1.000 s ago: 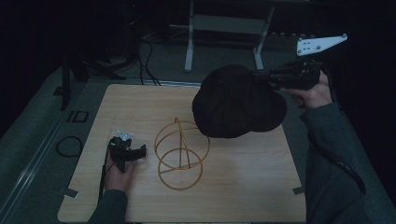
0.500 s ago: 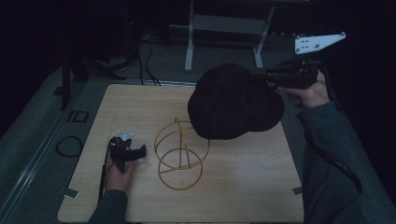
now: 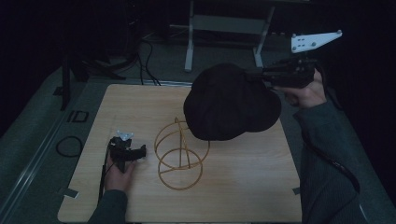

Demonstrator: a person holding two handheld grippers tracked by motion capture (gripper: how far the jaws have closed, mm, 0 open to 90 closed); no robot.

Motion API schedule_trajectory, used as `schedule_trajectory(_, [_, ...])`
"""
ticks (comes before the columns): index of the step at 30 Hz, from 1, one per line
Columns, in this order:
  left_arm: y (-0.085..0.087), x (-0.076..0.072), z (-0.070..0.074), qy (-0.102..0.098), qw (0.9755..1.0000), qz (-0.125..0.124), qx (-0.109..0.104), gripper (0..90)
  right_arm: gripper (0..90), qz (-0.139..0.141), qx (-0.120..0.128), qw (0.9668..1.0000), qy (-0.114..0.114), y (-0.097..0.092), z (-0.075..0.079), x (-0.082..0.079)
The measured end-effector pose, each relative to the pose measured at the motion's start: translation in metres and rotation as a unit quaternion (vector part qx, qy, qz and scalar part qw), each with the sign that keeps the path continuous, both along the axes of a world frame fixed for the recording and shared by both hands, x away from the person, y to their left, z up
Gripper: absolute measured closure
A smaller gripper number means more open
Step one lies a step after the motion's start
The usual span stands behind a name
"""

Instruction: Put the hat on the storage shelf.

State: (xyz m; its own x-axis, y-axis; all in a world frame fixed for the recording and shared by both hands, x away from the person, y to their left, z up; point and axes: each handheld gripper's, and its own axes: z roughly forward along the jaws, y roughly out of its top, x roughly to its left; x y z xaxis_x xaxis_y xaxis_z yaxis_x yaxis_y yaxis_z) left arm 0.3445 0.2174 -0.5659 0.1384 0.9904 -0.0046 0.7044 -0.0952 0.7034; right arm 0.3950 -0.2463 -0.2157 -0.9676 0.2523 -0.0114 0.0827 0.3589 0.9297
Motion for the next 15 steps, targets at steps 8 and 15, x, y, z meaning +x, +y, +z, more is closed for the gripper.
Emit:
schedule_trajectory(8, [0.0,0.0,0.0,0.0,1.0,0.0,0.0,13.2,86.0,0.009,0.006,0.9999,-0.001,0.005,0.0,0.0])
schedule_trajectory(15, [0.0,0.0,0.0,0.0,1.0,0.0,0.0,13.2,86.0,0.022,0.01,0.9997,-0.002,0.013,0.001,-0.002])
